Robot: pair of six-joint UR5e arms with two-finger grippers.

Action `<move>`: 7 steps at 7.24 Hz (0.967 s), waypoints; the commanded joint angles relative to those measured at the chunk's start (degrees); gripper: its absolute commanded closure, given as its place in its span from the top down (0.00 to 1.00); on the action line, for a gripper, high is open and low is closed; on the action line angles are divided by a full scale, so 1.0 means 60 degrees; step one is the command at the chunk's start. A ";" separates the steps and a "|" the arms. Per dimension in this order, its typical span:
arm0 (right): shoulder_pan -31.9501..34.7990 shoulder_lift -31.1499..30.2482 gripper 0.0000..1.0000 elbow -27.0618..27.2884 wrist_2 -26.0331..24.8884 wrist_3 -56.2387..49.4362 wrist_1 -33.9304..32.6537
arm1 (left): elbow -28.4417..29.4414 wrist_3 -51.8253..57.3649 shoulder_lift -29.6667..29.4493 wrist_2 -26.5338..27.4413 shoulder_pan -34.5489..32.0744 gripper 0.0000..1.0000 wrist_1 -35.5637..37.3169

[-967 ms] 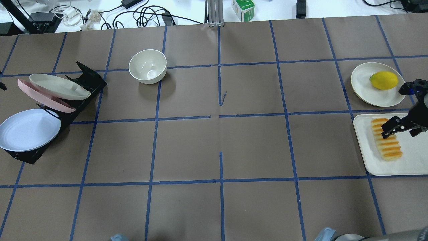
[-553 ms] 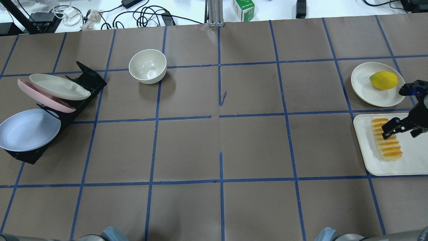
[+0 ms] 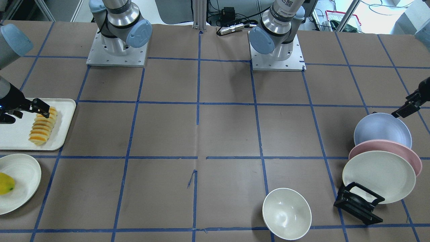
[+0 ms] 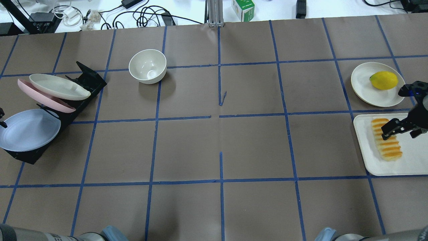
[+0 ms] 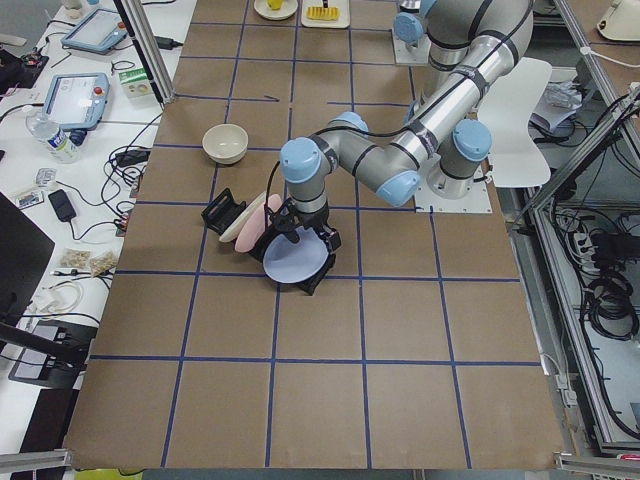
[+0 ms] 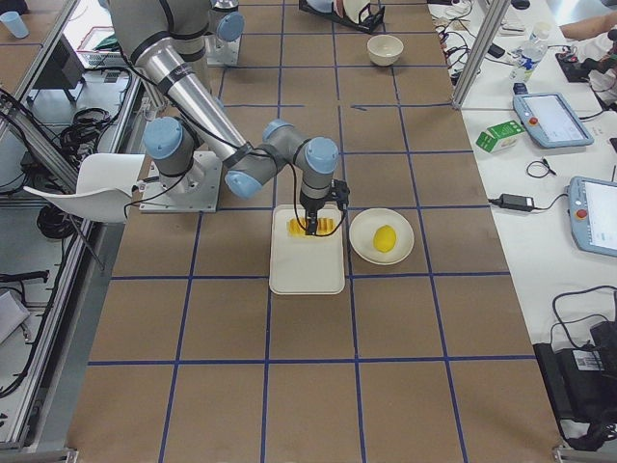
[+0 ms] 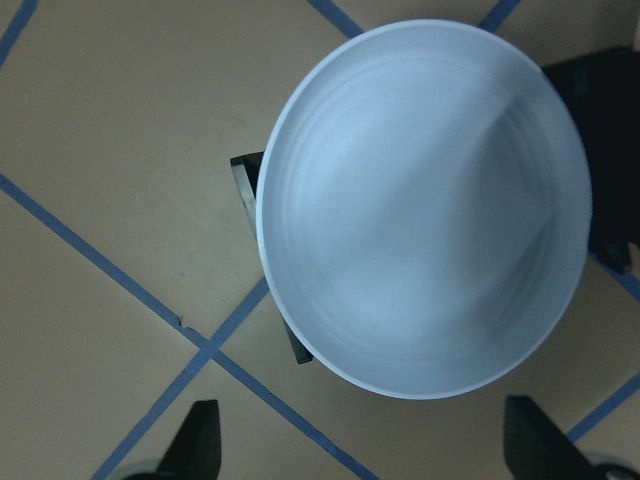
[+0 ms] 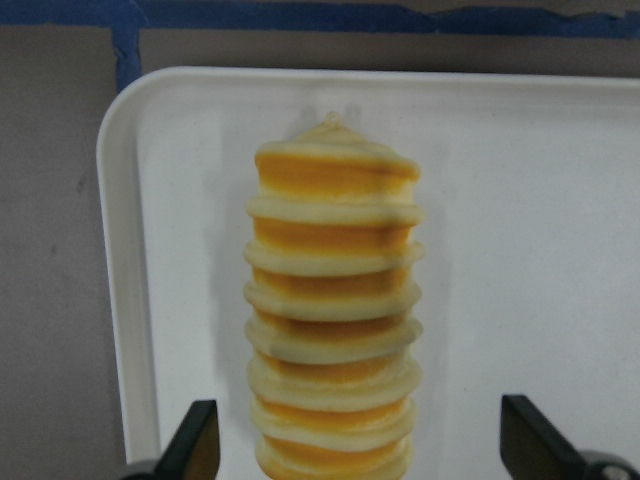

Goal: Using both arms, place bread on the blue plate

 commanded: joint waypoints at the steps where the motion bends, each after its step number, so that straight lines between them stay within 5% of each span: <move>1: 0.0000 -0.0025 1.00 0.0001 0.0008 0.0008 0.0011 | -0.0082 0.0062 -0.0495 0.0252 0.0019 1.00 0.0683; 7: 0.0000 -0.0084 1.00 0.0016 0.0009 0.0008 0.0084 | 0.0062 0.0576 -0.1478 0.0165 0.0664 1.00 0.1333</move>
